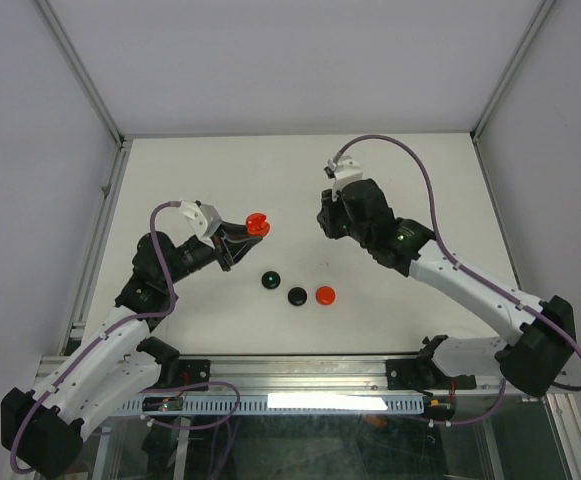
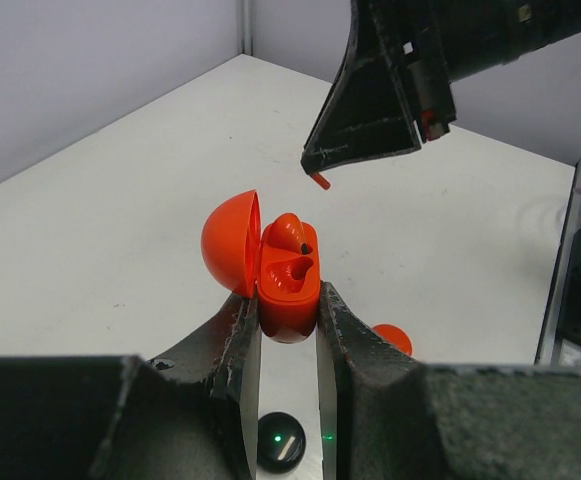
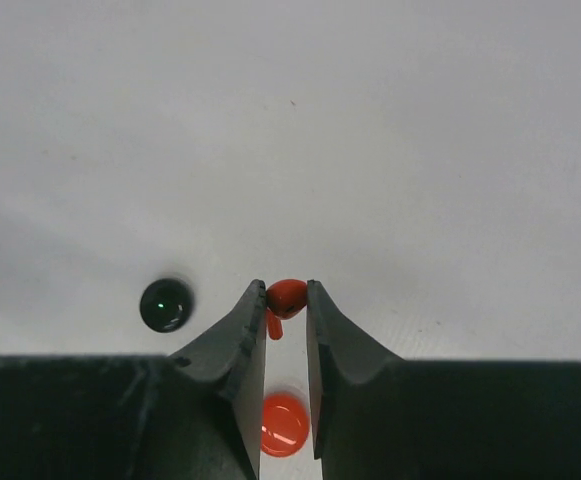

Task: Insert the wireless bluetooth earbuds into the charging case
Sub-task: Pick up the earbud from the center of the board, then place the earbud in the charging case.

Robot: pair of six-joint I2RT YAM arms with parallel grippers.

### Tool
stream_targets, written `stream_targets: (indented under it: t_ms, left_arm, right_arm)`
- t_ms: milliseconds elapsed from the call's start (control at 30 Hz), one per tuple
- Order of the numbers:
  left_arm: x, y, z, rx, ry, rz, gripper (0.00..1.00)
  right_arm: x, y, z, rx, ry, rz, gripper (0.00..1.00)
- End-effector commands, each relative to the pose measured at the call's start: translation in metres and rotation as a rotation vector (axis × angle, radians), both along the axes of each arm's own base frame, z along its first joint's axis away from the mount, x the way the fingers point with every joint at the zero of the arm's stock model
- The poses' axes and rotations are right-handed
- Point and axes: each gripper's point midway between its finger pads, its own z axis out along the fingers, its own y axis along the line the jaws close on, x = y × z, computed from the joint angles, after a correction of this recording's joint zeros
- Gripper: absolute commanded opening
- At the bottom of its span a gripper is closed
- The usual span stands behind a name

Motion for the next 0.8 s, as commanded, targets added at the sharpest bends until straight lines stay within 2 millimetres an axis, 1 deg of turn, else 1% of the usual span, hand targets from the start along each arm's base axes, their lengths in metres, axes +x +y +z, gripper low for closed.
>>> stream_targets:
  t_ms: [0, 100, 267, 567, 667, 767]
  left_arm:
    - [-0.007, -0.003, 0.016, -0.036, -0.063, -0.041, 0.0]
    - [-0.01, -0.005, 0.017, -0.041, -0.071, -0.065, 0.0]
    - [-0.013, -0.006, 0.018, -0.046, -0.087, -0.079, 0.0]
    - [-0.016, -0.007, 0.022, -0.062, -0.088, -0.092, 0.0]
    - [-0.017, -0.007, 0.024, -0.069, -0.092, -0.093, 0.0]
    - [-0.018, -0.006, 0.026, -0.076, -0.099, -0.092, 0.0]
  right_arm:
    - [-0.004, 0.028, 0.073, 0.151, -0.25, 0.139, 0.17]
    - [-0.014, 0.039, 0.097, 0.202, -0.323, 0.207, 0.17]
    - [-0.033, 0.055, 0.124, 0.266, -0.43, 0.308, 0.17]
    - [-0.067, 0.082, 0.154, 0.392, -0.579, 0.47, 0.17]
    - [-0.08, 0.094, 0.164, 0.452, -0.622, 0.529, 0.17]
    - [-0.087, 0.104, 0.166, 0.479, -0.645, 0.558, 0.17]
